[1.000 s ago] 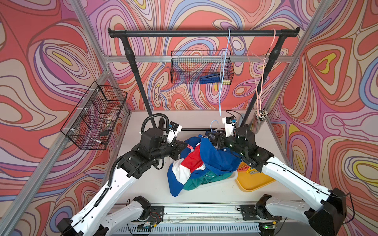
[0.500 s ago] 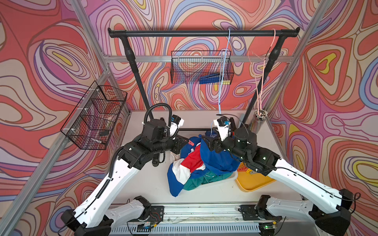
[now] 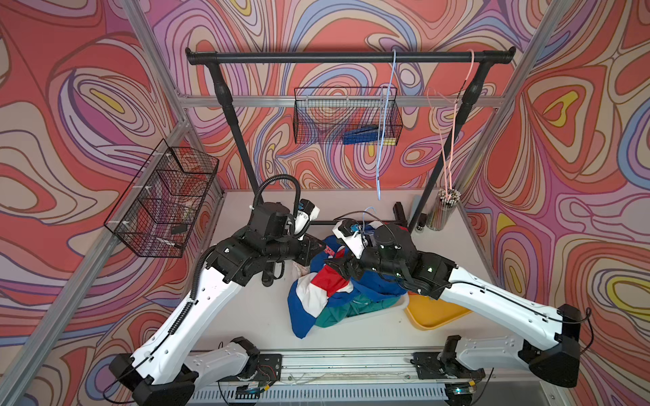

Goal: Remove the clothespins securing jackets to the hanger
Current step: Remove the clothespin from the hanger, then place the clothespin in the storage box.

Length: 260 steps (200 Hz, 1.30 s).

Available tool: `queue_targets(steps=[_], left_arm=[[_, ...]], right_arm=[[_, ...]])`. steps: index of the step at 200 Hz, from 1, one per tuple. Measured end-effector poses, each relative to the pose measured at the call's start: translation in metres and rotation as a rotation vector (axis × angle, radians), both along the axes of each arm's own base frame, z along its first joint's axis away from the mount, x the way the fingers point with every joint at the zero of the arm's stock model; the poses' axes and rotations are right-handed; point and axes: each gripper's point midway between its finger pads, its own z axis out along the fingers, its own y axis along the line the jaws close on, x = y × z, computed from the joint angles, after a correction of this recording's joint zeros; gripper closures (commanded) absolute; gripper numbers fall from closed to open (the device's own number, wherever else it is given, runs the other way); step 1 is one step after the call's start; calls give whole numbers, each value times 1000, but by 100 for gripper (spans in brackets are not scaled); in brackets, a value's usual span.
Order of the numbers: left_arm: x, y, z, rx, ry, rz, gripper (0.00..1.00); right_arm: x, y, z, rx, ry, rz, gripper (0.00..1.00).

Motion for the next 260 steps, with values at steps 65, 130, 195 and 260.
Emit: queue_targets(steps=[65,130,195,260], left_arm=[[-7,-3,-1,-13,26,-35,100],[-9,-4,-1,-21,32,-46,100],[-5,-1,-3,-4,25,-21,39],[-19,23,17,-31,-126,28,7]], right_arm=[[6,6,-10,-26,9,-3,49],[6,13,-6,-6,9,12,78],[5,14,-6,-6,7,3,100],[59,-103,9,53,30,-521,100]])
